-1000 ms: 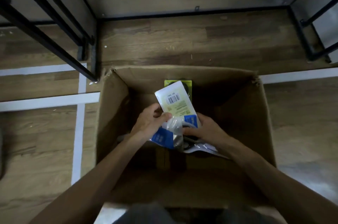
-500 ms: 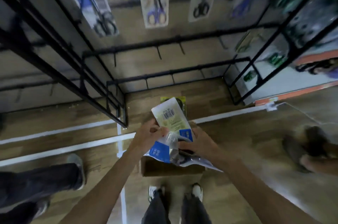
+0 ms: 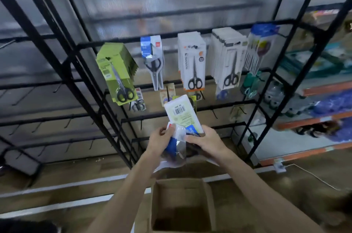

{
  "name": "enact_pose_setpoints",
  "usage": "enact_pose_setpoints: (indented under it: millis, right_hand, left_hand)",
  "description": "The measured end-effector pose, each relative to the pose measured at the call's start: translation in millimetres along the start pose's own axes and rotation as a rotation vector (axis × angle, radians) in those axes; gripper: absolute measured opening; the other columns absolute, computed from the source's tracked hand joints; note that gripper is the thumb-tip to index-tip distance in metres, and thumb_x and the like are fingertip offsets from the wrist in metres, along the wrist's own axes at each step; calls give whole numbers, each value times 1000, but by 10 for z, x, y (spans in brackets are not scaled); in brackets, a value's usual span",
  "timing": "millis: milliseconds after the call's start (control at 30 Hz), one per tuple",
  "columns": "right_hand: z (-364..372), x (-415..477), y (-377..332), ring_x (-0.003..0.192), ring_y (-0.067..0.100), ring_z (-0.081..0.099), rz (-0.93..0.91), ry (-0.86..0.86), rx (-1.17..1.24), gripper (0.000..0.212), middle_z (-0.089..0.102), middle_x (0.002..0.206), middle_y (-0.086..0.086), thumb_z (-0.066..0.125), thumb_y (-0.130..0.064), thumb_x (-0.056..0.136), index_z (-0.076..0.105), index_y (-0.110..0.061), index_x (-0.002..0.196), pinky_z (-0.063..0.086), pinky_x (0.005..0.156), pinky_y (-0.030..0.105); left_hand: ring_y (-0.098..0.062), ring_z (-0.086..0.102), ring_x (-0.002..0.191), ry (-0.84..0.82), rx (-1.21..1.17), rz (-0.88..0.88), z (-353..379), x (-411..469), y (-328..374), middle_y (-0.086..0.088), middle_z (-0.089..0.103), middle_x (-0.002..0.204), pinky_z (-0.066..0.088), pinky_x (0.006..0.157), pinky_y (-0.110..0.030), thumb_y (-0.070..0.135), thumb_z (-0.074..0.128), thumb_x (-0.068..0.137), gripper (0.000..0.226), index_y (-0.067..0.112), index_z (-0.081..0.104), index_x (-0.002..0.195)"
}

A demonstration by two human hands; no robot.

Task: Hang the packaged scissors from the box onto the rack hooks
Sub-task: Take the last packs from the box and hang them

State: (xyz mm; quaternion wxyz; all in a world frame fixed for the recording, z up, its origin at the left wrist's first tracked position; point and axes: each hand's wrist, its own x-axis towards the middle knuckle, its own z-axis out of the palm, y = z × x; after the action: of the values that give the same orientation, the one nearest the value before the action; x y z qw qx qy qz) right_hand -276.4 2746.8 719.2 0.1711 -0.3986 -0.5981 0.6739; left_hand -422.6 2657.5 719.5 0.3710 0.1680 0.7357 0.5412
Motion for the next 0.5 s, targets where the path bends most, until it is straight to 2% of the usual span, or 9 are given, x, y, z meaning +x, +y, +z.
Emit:
enact_pose_setpoints:
  millis: [67, 167, 233, 300, 333, 367, 433, 500]
  right_hand:
    - [-8, -85, -140, 98, 30, 72, -31, 25, 26, 49, 75, 104, 9, 88, -19, 66, 67, -10, 109, 59, 85, 52]
    - [-43, -168, -273, 95, 22, 73, -54, 68, 45, 35, 75, 102, 7, 80, -3, 78, 66, -7, 109, 61, 79, 32]
    - [-64, -227, -362, 93, 22, 74, -72, 78, 47, 33, 76, 98, 5, 82, -5, 75, 69, -10, 105, 61, 83, 37]
    - [-78, -224, -436, 95, 25, 74, -88, 75, 66, 42, 77, 100, 5, 85, -12, 67, 70, -10, 107, 58, 90, 49]
    - [-72, -207, -474, 95, 24, 73, -101, 65, 73, 43, 76, 101, 5, 85, -13, 68, 70, -11, 108, 58, 90, 49]
    - [-57, -203, -523, 94, 20, 73, -114, 64, 68, 40, 76, 100, 2, 84, -12, 71, 69, -12, 108, 60, 87, 43]
    - [-26, -172, -594, 87, 11, 72, -140, 73, 55, 31, 74, 97, -3, 81, -8, 79, 66, -16, 105, 59, 71, 25]
    - [1, -124, -636, 86, 10, 71, -153, 68, 61, 28, 74, 99, -2, 79, -7, 82, 66, -17, 104, 56, 65, 20]
  left_hand:
    - [-24, 63, 68, 19, -151, -71, 48, -131, 116, -9, 70, 82, 53, 69, -38, 41, 73, 91, 35, 7, 66, 92]
    - [-29, 67, 68, -1, -246, -80, 103, -249, 247, -12, 73, 79, 54, 73, -43, 38, 79, 86, 42, -1, 68, 100]
    - [-28, 71, 73, -60, -296, -37, 116, -314, 321, -14, 76, 88, 58, 71, -39, 26, 82, 83, 40, -1, 69, 109]
    - [-30, 74, 85, -156, -337, -4, 105, -382, 412, -19, 76, 103, 59, 75, -40, 15, 86, 74, 53, -1, 65, 120]
    - [-32, 73, 89, -190, -343, 19, 91, -402, 448, -20, 75, 108, 59, 78, -42, 9, 85, 73, 55, 0, 63, 123]
    - [-33, 73, 92, -203, -350, 43, 72, -415, 473, -20, 74, 110, 60, 80, -43, 4, 83, 76, 52, 1, 62, 124]
    - [-36, 72, 98, -193, -377, 66, 23, -404, 502, -21, 73, 114, 60, 82, -44, -2, 78, 81, 48, 2, 61, 126]
    - [-39, 71, 103, -191, -391, 80, -6, -366, 548, -22, 72, 118, 60, 83, -44, -3, 78, 82, 53, 1, 58, 131]
